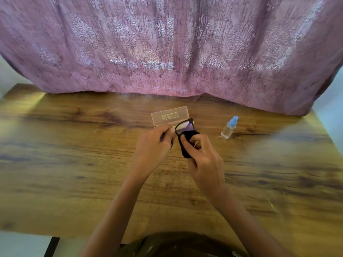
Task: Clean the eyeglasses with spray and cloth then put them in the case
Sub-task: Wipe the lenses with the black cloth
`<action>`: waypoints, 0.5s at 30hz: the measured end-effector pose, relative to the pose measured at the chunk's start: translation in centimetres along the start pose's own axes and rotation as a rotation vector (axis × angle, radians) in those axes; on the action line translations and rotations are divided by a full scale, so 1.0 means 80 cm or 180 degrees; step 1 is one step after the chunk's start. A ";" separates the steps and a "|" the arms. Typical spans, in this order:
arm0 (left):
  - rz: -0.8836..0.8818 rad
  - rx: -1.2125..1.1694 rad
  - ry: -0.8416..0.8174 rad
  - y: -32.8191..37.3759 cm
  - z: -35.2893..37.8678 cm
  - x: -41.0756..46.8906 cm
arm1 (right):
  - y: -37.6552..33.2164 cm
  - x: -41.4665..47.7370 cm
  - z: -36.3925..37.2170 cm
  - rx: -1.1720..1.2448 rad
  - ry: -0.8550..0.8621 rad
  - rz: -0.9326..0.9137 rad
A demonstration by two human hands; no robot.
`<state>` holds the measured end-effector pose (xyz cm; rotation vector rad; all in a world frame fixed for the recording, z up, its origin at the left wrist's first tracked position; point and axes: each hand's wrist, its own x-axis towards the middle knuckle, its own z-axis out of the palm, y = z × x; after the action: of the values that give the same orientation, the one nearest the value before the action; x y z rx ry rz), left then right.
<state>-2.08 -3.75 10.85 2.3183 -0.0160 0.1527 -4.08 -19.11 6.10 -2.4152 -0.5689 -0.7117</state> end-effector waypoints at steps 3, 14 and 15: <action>0.0003 -0.0032 -0.0027 -0.001 -0.001 0.001 | 0.002 0.004 -0.002 -0.0063 0.0017 0.0005; -0.0064 0.0030 0.0003 0.001 -0.003 0.001 | 0.005 0.009 -0.008 -0.0026 0.0052 0.0056; -0.0041 0.0044 0.0001 0.001 -0.003 0.001 | 0.001 0.008 -0.007 0.0033 0.0035 0.0037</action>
<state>-2.02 -3.60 11.09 2.3317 0.0000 0.1473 -3.72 -19.38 6.84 -2.4017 -0.5523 -0.7150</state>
